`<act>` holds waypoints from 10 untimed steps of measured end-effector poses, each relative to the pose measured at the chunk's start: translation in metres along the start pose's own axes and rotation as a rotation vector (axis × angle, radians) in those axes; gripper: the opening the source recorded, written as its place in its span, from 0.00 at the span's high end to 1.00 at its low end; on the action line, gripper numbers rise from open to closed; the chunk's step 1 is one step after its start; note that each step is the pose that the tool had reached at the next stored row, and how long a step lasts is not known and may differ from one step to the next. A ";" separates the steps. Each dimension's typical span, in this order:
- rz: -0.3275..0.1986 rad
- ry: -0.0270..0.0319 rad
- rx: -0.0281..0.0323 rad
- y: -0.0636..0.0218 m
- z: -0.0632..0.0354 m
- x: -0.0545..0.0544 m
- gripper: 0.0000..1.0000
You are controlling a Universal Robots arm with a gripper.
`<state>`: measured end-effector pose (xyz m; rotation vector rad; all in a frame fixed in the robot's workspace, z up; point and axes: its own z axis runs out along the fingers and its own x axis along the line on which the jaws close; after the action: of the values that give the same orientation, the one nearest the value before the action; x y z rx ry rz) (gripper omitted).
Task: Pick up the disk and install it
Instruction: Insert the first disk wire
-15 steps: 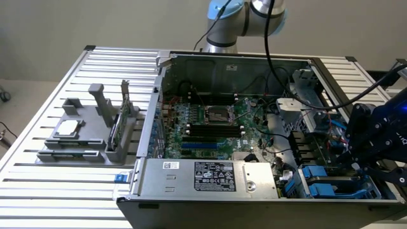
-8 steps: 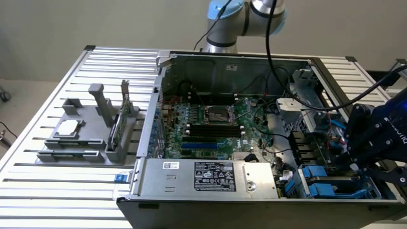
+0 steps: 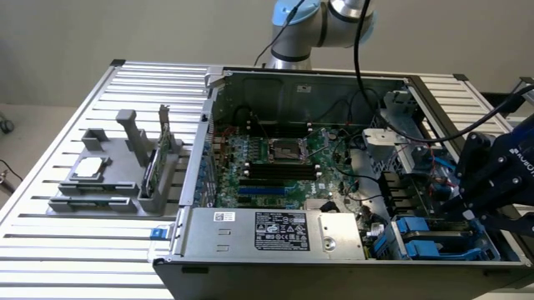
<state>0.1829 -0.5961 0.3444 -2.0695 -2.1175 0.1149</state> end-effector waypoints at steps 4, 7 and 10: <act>0.002 -0.0070 0.0042 0.0089 -0.0015 0.002 0.84; 0.005 -0.0108 0.0046 0.0096 -0.0015 0.002 0.84; 0.012 -0.0101 0.0043 0.0096 -0.0015 0.002 0.84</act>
<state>0.1926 -0.5938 0.3443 -2.0833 -2.1095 0.1317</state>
